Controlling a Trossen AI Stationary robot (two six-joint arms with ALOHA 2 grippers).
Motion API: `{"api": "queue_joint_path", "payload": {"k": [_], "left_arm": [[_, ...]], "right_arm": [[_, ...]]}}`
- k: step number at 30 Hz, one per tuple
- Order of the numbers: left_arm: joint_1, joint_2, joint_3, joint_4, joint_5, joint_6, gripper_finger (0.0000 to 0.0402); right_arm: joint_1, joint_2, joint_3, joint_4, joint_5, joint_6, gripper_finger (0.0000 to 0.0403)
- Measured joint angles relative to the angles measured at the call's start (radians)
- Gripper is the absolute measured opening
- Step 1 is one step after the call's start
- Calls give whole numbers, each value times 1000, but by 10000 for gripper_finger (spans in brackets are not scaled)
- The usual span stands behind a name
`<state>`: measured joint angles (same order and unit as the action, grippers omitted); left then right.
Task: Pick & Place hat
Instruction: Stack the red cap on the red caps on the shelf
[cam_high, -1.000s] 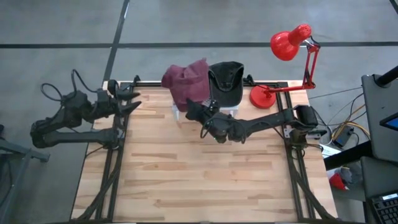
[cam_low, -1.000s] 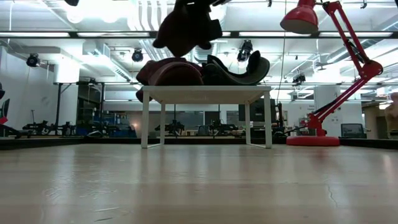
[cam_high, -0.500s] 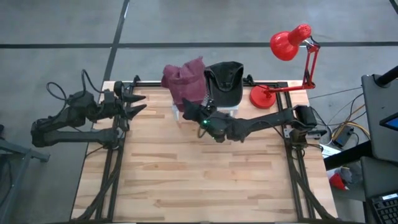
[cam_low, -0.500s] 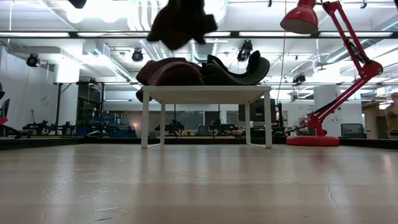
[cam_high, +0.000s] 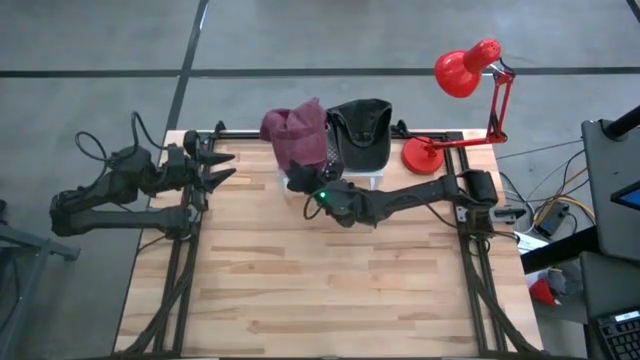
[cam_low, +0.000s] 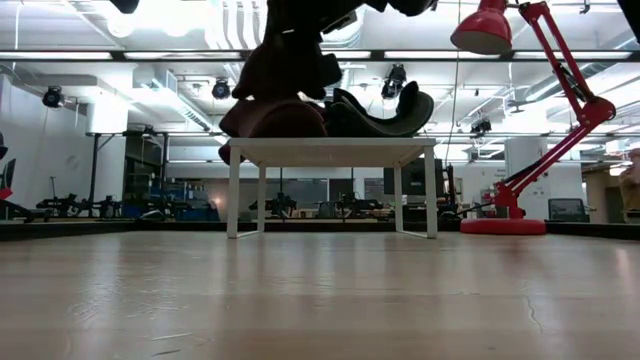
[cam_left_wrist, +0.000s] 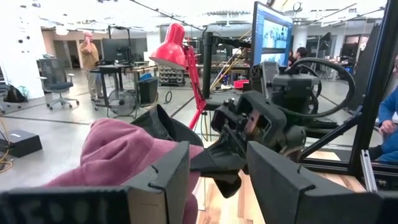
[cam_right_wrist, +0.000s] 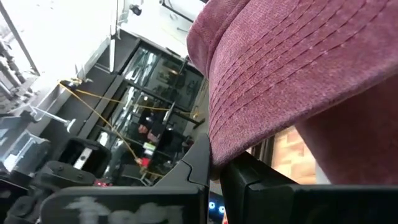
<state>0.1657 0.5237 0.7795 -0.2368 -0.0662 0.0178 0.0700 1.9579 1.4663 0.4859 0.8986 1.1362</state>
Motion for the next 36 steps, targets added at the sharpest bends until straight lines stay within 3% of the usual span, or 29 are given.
{"api": "queue_joint_path", "payload": {"k": [10, 19, 25, 32, 36], "left_arm": [[0, 17, -46, 22, 16, -27, 163], [0, 14, -159, 119, 51, -55, 163], [0, 16, -282, 308, 49, -92, 163], [0, 18, -386, 410, 46, -93, 163], [0, 32, -448, 487, 26, -119, 163]], "right_arm": [[-2, 0, 0, -143, -37, 114, 17], [-1, 0, 0, -142, -41, 97, 99], [0, -3, 0, -181, -98, 78, 148], [2, -6, 0, -205, -132, -4, 171], [2, -22, 0, -306, -149, -11, 173]]}}
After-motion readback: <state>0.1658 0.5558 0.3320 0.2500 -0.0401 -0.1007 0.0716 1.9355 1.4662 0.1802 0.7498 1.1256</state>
